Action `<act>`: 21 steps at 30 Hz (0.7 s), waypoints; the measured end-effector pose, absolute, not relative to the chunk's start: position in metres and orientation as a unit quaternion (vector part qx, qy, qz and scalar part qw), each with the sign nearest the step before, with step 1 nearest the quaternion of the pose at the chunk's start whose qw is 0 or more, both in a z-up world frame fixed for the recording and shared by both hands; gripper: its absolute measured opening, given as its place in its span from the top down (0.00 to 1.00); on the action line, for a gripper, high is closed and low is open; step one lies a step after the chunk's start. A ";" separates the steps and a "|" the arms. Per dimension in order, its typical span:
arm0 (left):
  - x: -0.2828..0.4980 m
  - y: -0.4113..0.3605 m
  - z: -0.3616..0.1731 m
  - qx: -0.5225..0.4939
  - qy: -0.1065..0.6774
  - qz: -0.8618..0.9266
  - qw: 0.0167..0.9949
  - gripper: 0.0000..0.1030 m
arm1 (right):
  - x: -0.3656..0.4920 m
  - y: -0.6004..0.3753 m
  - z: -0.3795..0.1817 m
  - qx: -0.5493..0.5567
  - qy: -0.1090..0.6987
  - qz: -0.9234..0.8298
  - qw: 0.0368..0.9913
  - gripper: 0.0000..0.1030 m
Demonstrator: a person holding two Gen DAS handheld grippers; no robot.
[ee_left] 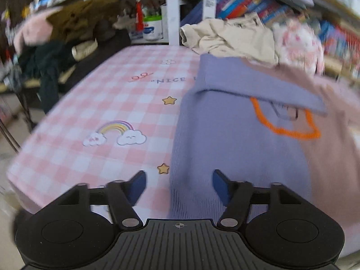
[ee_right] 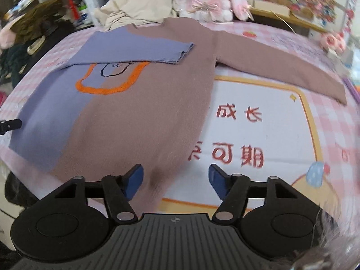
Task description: Fold clothes
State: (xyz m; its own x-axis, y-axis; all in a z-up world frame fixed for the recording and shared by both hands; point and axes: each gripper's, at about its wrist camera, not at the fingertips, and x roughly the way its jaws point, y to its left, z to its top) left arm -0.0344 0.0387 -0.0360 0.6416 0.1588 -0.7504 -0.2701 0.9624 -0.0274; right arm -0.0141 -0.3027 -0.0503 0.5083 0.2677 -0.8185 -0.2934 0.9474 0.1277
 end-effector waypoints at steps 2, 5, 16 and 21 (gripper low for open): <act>-0.029 0.049 -0.044 -0.086 0.420 0.101 0.898 0.71 | -0.017 -0.299 -0.054 -0.008 0.477 0.140 0.867 0.56; -0.025 0.054 -0.053 -0.090 0.433 0.086 0.893 0.89 | -0.021 -0.297 -0.055 0.014 0.482 0.130 0.866 0.71; -0.033 0.097 -0.055 -0.117 0.424 0.076 0.895 0.95 | -0.015 -0.249 -0.057 -0.010 0.458 0.141 0.878 0.90; -0.033 0.103 -0.058 -0.104 0.427 0.059 0.897 0.91 | -0.018 -0.251 -0.059 0.010 0.459 0.126 0.880 0.89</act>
